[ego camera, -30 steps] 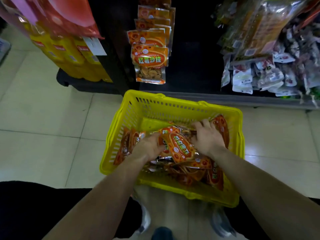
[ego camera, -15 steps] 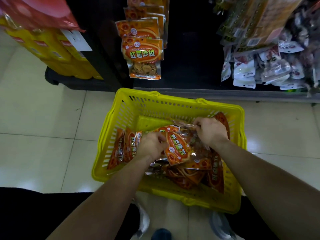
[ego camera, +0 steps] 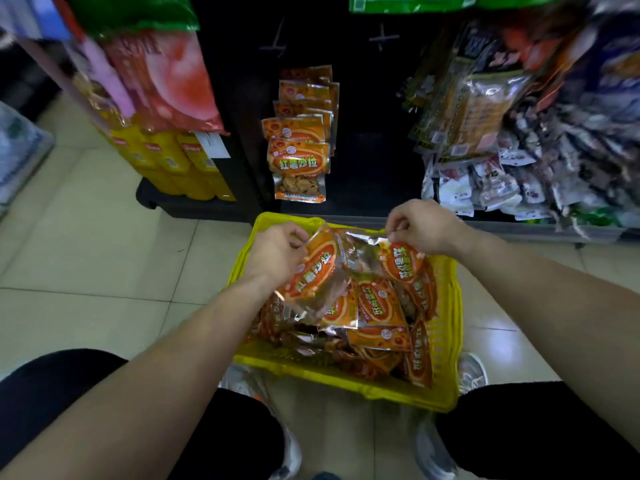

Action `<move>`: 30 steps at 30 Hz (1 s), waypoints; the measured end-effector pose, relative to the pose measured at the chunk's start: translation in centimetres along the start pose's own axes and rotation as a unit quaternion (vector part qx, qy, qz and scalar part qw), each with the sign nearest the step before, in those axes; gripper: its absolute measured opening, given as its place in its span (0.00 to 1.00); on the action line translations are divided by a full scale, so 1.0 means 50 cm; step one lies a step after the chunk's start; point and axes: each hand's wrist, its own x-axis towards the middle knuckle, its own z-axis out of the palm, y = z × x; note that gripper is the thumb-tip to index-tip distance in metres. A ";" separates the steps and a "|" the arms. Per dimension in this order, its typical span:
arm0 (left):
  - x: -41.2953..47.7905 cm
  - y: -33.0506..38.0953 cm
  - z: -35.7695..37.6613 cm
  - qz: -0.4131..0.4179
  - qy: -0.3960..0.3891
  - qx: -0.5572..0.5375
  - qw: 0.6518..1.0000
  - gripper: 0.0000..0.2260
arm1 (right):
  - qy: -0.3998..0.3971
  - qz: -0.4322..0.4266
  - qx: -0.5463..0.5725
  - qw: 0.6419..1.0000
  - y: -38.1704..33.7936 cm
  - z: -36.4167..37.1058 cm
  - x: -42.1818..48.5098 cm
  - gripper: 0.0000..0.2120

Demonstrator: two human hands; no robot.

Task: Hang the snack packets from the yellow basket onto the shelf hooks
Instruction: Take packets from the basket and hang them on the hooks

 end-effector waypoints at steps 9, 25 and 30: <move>-0.099 0.097 -0.156 0.090 0.050 0.000 0.995 0.04 | 0.006 -0.033 -0.133 0.991 -0.124 -0.170 -0.131 0.04; -0.105 0.138 -0.110 0.087 0.056 -0.142 0.984 0.08 | 0.063 -0.043 0.005 0.997 -0.180 -0.135 -0.092 0.07; -0.078 0.140 -0.112 0.115 0.047 -0.069 0.990 0.08 | 0.045 -0.067 -0.015 0.997 -0.191 -0.133 -0.063 0.05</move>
